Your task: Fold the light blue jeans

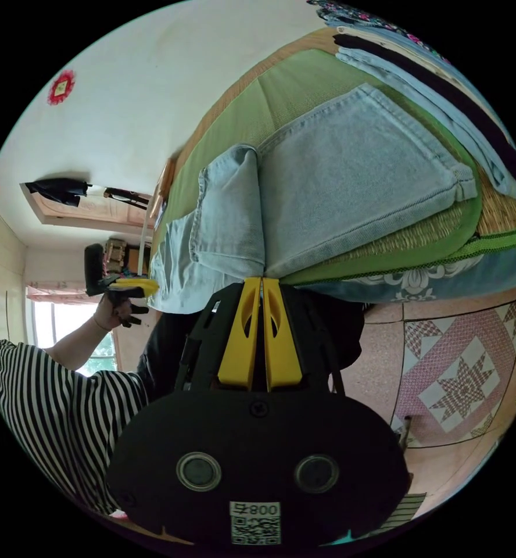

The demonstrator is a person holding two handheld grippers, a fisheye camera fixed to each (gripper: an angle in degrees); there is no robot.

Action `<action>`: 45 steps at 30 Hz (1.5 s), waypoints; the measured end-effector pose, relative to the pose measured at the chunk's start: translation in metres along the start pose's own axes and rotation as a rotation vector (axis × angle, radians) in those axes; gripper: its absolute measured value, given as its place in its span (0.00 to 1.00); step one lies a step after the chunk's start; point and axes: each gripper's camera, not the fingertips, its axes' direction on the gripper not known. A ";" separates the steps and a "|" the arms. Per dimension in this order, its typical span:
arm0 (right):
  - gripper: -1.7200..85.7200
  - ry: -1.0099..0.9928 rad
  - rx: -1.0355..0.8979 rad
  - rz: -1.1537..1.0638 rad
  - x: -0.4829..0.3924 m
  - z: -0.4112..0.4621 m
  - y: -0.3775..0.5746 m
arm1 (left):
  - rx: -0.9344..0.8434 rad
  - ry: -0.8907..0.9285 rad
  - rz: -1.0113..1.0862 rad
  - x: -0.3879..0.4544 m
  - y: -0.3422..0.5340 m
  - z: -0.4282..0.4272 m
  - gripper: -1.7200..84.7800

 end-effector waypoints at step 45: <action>0.14 0.559 0.281 -0.617 -0.258 0.037 0.152 | 0.117 0.426 -0.105 -0.044 -0.139 0.002 0.05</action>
